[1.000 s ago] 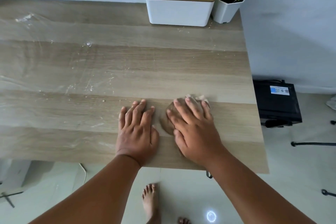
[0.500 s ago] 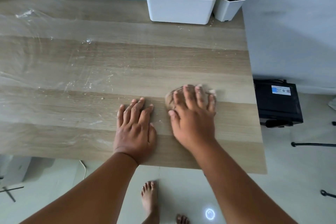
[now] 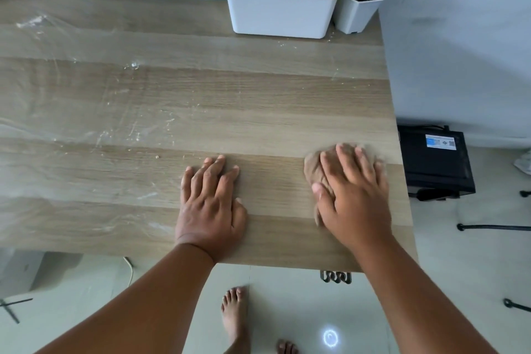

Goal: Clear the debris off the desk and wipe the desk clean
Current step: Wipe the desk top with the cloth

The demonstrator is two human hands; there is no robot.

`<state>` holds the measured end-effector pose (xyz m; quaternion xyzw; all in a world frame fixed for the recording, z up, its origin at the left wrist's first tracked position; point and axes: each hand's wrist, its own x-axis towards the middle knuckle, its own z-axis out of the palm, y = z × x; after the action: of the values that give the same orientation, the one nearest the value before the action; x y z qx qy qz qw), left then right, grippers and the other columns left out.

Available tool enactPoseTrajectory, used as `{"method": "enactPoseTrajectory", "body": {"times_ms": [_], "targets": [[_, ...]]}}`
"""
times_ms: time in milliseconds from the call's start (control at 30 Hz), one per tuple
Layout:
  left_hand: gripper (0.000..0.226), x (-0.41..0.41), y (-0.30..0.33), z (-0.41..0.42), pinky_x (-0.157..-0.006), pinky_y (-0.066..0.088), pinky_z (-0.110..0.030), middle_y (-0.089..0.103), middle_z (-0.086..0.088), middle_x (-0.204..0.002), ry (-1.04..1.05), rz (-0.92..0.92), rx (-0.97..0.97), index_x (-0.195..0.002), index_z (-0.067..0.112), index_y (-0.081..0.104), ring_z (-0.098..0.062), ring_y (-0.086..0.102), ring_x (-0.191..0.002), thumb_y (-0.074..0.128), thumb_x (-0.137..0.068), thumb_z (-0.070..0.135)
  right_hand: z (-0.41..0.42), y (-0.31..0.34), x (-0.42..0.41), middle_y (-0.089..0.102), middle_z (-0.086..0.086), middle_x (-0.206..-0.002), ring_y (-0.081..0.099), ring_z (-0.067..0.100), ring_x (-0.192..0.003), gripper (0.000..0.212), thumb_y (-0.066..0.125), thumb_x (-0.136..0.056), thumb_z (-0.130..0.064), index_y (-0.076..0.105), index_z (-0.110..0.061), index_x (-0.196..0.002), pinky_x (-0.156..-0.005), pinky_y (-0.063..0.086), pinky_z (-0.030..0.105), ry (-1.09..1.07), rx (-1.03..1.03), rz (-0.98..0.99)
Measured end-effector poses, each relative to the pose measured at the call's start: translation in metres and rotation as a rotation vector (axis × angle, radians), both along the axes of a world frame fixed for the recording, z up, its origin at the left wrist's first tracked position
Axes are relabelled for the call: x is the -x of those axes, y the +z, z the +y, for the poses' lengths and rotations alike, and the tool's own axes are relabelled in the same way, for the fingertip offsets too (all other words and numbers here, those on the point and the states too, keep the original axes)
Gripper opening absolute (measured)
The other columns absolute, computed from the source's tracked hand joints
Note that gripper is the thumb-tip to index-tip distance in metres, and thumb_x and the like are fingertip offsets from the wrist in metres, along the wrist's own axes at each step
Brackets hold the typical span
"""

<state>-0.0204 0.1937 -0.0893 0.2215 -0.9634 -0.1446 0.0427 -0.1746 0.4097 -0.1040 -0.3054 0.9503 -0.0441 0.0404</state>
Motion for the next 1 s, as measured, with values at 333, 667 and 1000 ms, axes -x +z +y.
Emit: {"method": "enactPoseTrajectory", "body": {"times_ms": [333, 667, 1000], "targets": [[0.062, 0.000, -0.002, 0.000, -0.120, 0.023, -0.060, 0.048, -0.018, -0.152, -0.001, -0.015, 0.020, -0.137, 0.008, 0.059, -0.038, 0.038, -0.146, 0.043, -0.083, 0.035, -0.070, -0.002, -0.037, 0.029, 0.006, -0.168, 0.016, 0.037, -0.157, 0.058, 0.041, -0.097, -0.047, 0.047, -0.025, -0.151, -0.122, 0.013, 0.063, 0.206, 0.062, -0.004], [0.061, 0.000, -0.002, -0.001, -0.122, 0.020, -0.058, 0.046, -0.016, -0.153, 0.001, -0.022, 0.010, -0.138, 0.009, 0.058, -0.035, 0.034, -0.148, 0.047, -0.083, 0.033, 0.007, 0.000, 0.027, 0.028, 0.003, -0.168, 0.021, 0.032, -0.156, 0.062, 0.035, -0.098, -0.051, 0.040, -0.027, -0.155, -0.125, 0.018, 0.056, -0.018, 0.005, 0.013], [0.061, -0.001, -0.007, -0.003, -0.122, 0.021, -0.059, 0.046, -0.014, -0.154, 0.000, -0.016, 0.014, -0.138, 0.011, 0.058, -0.033, 0.034, -0.149, 0.045, -0.084, 0.036, -0.147, 0.005, 0.148, 0.014, 0.010, -0.171, 0.008, 0.042, -0.156, 0.063, 0.029, -0.099, -0.049, 0.032, -0.026, -0.157, -0.123, 0.009, 0.065, -0.241, 0.005, -0.080]]}}
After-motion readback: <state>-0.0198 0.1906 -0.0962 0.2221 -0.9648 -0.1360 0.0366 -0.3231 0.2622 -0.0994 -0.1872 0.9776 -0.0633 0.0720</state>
